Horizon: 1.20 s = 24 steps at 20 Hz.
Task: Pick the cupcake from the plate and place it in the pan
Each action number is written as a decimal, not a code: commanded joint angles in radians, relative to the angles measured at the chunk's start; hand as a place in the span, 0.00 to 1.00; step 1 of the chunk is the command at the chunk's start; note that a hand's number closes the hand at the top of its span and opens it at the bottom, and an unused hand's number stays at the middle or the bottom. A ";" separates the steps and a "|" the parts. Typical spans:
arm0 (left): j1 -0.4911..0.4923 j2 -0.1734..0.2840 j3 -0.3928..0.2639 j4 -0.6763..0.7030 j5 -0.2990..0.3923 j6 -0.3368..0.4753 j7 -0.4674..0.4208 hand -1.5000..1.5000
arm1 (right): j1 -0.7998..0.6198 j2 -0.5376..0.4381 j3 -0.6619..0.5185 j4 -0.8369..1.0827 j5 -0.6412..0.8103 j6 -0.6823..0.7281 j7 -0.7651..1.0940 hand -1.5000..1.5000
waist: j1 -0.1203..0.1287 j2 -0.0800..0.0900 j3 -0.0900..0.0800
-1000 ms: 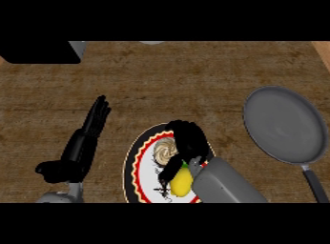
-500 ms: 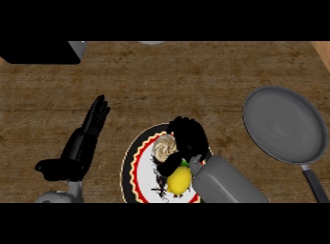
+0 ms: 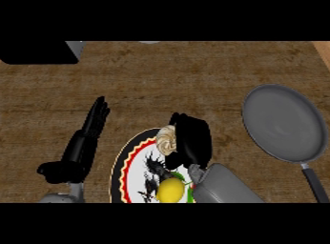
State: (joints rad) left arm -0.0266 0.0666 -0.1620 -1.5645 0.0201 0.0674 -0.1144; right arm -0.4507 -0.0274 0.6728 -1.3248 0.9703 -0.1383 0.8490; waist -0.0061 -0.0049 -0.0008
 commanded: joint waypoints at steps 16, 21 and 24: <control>0.003 0.026 0.031 -0.057 0.026 -0.038 0.040 0.50 | 0.106 0.027 -0.092 -0.465 0.386 -0.046 0.339 1.00 | 0.003 0.002 0.001; 0.023 0.008 0.014 0.001 0.001 -0.038 -0.018 0.50 | 0.191 0.011 -0.251 -0.478 0.351 -0.160 0.216 1.00 | 0.003 0.005 0.001; 0.063 -0.013 -0.013 -0.054 -0.012 -0.017 0.006 0.50 | 0.197 -0.059 -0.386 -0.413 0.291 -0.228 0.110 1.00 | 0.009 0.005 0.001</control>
State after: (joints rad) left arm -0.0081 0.0694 -0.1512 -1.5834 0.0171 0.0431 -0.1140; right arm -0.2777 -0.0500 0.3970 -1.7730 1.2942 -0.2757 0.9898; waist -0.0034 -0.0001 0.0004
